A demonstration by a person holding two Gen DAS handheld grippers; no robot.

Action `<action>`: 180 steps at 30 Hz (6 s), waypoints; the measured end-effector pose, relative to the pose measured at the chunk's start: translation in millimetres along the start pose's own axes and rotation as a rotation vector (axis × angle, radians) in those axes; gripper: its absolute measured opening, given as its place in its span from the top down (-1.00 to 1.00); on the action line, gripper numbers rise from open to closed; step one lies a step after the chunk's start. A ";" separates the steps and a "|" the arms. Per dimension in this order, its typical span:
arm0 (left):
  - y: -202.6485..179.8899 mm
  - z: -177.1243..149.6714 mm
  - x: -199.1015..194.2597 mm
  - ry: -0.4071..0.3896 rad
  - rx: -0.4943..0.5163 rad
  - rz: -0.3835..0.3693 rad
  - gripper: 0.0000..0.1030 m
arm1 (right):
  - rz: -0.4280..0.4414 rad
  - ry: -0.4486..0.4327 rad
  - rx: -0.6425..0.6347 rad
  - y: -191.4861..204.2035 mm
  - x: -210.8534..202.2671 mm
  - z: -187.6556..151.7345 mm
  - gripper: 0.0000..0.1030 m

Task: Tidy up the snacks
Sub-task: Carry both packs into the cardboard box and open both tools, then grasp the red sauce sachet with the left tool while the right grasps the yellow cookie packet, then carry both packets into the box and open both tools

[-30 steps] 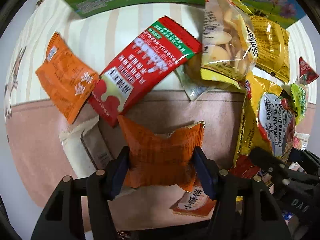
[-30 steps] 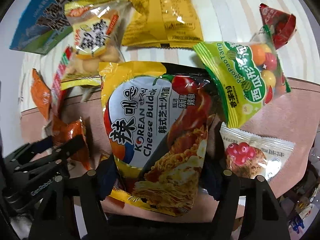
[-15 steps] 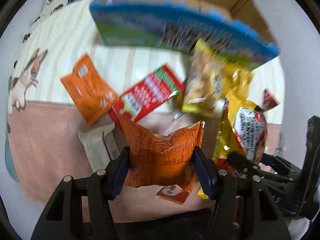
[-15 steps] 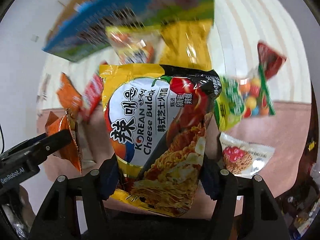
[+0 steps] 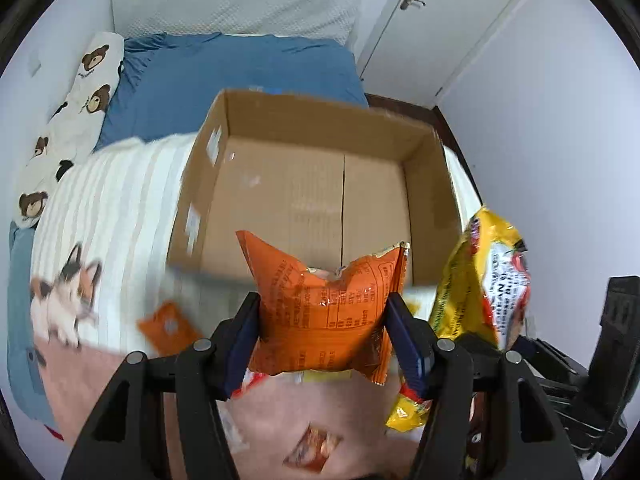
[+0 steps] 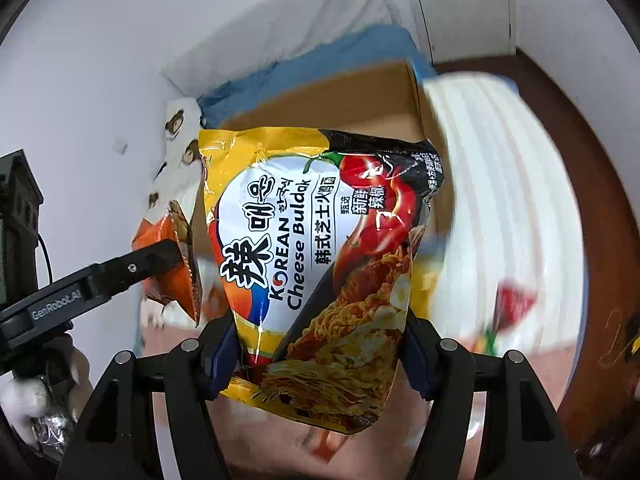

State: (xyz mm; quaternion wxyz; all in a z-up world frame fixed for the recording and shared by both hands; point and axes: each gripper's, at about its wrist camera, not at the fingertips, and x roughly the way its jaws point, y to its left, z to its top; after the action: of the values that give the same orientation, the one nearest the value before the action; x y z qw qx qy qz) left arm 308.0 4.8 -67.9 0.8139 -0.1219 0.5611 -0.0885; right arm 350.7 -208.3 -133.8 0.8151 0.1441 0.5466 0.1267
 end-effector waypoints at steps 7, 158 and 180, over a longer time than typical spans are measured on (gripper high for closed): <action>21.8 83.1 77.2 0.074 -0.031 0.058 -0.16 | -0.121 0.032 -0.040 4.0 71.9 111.8 -0.36; 43.3 1.0 22.8 0.082 -0.072 -0.050 0.15 | 0.060 0.131 0.054 75.7 55.3 40.4 0.14; 106.2 66.3 162.4 0.481 -0.197 0.054 0.12 | -0.060 0.471 0.042 95.4 250.0 86.3 0.04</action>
State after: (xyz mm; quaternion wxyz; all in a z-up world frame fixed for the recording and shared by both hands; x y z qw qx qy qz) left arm 428.3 67.1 -221.7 0.6435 -0.1611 0.7473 -0.0381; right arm 518.7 -37.2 -280.6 0.6652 0.1108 0.7284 0.1211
